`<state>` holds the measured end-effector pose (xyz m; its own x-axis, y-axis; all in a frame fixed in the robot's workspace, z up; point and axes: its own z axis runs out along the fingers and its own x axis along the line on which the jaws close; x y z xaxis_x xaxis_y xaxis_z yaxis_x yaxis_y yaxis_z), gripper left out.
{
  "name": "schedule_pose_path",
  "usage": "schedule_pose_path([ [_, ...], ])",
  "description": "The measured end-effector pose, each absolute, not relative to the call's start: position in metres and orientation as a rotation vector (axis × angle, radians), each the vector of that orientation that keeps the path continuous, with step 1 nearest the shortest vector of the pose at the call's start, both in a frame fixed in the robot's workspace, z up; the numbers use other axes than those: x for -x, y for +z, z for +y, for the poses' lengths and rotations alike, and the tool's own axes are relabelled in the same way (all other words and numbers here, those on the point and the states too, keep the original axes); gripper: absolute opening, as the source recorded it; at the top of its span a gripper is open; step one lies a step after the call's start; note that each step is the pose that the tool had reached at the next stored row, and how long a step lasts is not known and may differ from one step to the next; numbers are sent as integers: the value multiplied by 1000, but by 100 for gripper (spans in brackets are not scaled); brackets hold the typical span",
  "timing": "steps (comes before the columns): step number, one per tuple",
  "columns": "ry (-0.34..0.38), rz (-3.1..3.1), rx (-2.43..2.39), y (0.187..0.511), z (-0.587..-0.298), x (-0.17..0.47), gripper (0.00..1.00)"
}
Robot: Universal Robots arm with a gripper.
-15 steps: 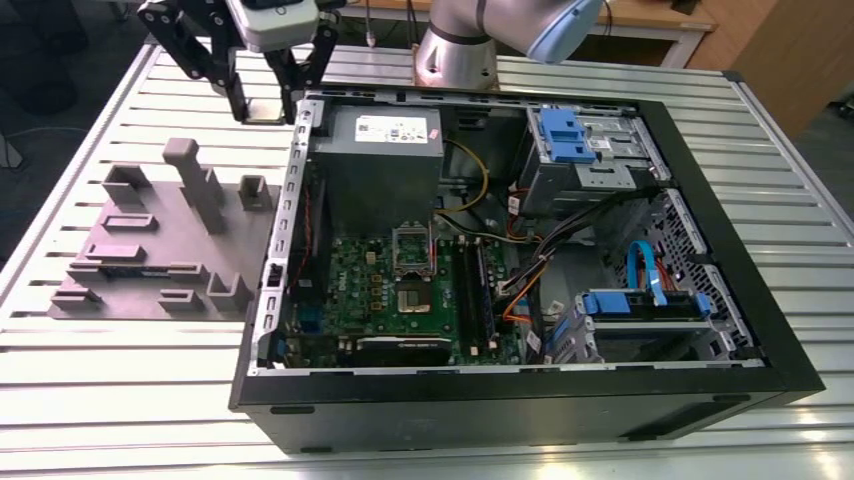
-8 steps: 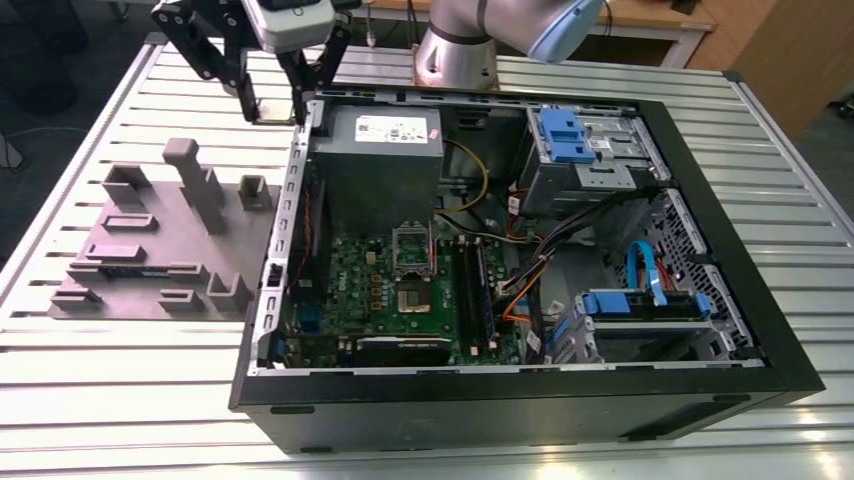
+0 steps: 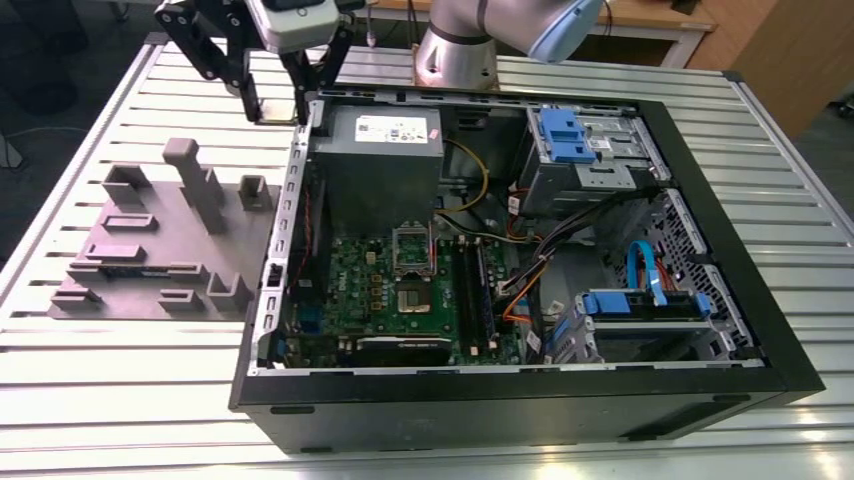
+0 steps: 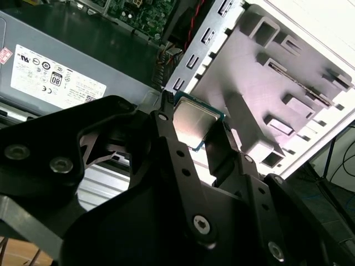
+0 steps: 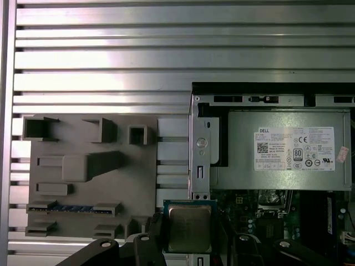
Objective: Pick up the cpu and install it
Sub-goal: 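Pick up the cpu and move it towards the insertion slot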
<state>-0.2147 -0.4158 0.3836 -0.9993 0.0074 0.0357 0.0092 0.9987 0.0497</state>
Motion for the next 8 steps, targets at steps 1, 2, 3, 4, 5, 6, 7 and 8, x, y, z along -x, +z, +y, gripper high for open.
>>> schedule_pose_path([
  [1, -77, -3105, 13, 384, -416, 215, 47],
  [2, -77, -3105, 13, 384, -416, 214, 47],
  [3, -77, -3105, 13, 384, -416, 214, 47],
  [4, -77, -3105, 13, 384, -416, 214, 47],
  [5, -77, -3105, 13, 384, -416, 214, 47],
  [6, -77, -3105, 13, 384, -416, 213, 47],
  [7, -77, -3105, 13, 384, -416, 213, 47],
  [8, -77, -3105, 13, 384, -416, 213, 47],
])
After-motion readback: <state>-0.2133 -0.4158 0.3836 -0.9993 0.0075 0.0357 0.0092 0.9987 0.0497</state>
